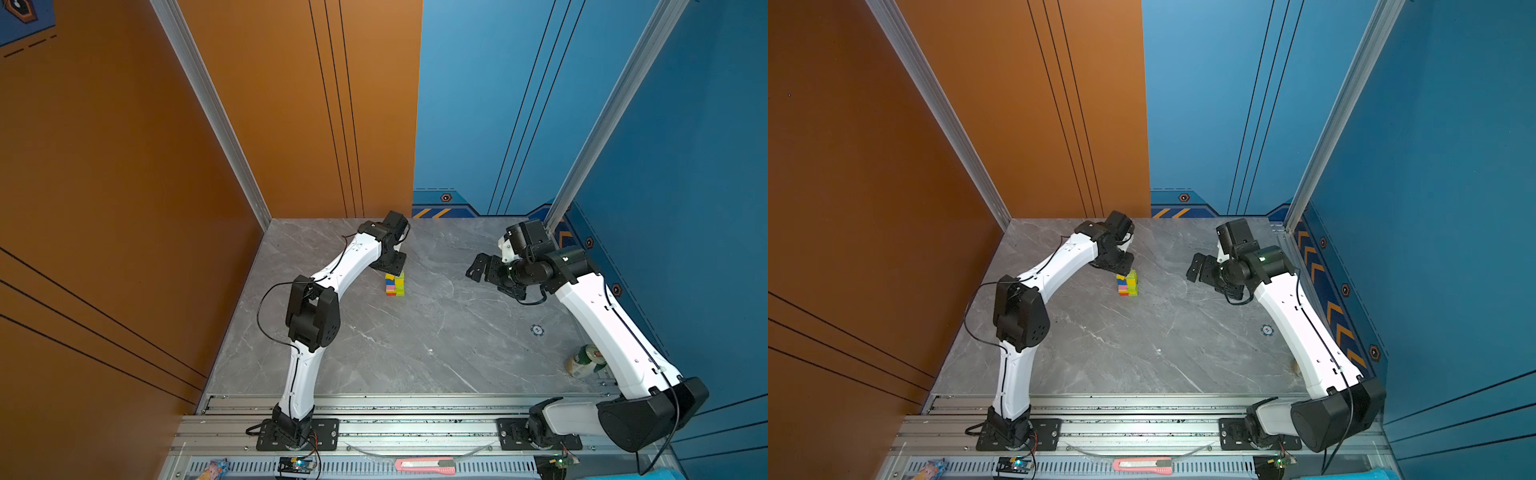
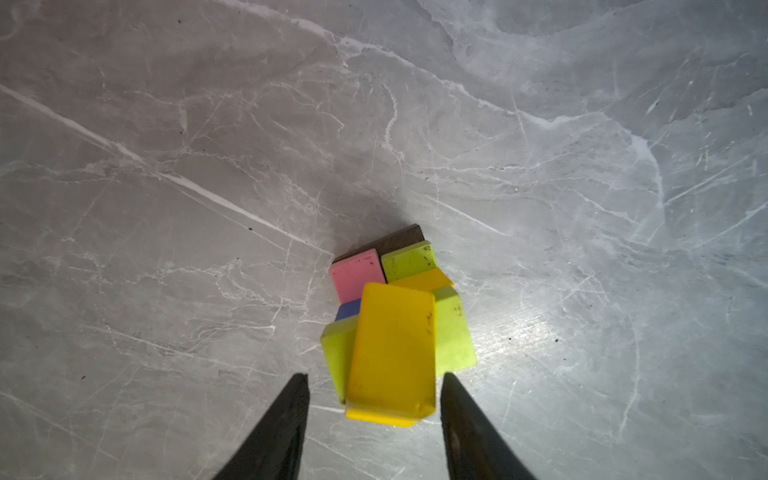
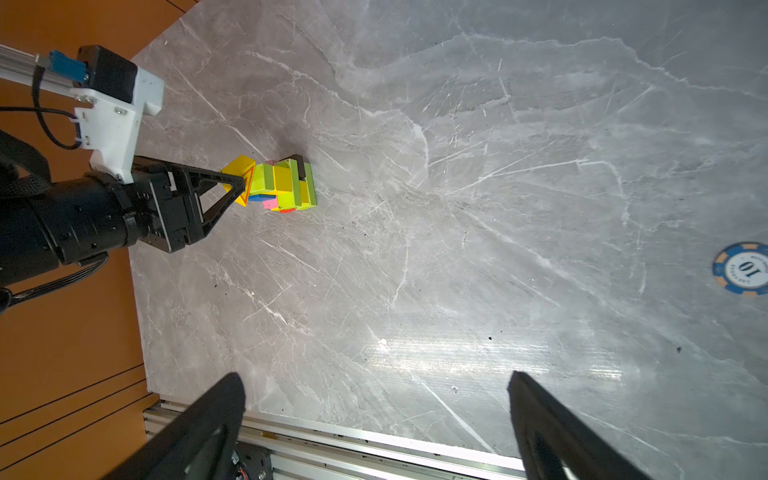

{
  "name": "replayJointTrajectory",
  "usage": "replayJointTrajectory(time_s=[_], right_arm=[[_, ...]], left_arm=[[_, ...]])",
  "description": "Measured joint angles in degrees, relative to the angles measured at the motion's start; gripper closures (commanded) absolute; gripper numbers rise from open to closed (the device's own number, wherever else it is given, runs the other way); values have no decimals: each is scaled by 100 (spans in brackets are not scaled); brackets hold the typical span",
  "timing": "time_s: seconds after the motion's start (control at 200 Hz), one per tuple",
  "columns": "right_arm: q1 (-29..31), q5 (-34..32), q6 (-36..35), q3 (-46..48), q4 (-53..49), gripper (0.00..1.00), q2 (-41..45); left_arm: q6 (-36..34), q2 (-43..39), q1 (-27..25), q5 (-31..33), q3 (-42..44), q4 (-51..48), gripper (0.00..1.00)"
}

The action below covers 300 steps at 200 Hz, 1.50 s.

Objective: Build the wood block tower

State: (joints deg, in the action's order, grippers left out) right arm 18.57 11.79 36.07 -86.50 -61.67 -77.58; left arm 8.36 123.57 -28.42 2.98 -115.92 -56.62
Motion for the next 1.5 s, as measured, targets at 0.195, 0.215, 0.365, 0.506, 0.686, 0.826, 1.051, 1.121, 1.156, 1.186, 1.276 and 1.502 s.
replayJointTrajectory(time_s=[0.195,0.215,0.365,0.506,0.686,0.826,1.051,1.121,1.156,1.186,1.276,1.502], right_arm=[[-76,-2,-28,0,-90,0,24],[-81,-2,-31,0,-90,0,24],[-118,-4,-31,0,-92,0,24],[-144,-4,-31,0,-94,0,24],[-162,-7,-31,0,-157,0,24],[-170,-26,-31,0,-199,0,24],[-170,-96,-31,0,-236,0,68],[-170,-118,-31,0,-243,0,90],[-170,-133,-28,0,-243,0,101],[-170,-136,-28,0,-247,0,111],[-170,-151,-28,0,-284,0,140],[-170,-153,-33,-11,-402,0,151]], left_arm=[[0,59,-4,-22,-55,0,54],[4,66,-4,-24,-61,0,54],[-2,96,-4,-37,-74,-2,58],[0,96,-4,-48,-74,-2,60],[-15,96,-7,-70,-74,-2,66],[-24,96,-7,-98,-74,-2,69],[-133,96,-15,-168,-85,-11,75],[-192,96,-24,-177,-120,-48,75],[-232,96,-33,-175,-151,-68,75],[-284,96,-46,-179,-190,-94,75],[-461,96,-55,-197,-302,-151,75],[-1222,85,-15,-387,-321,-243,74]])
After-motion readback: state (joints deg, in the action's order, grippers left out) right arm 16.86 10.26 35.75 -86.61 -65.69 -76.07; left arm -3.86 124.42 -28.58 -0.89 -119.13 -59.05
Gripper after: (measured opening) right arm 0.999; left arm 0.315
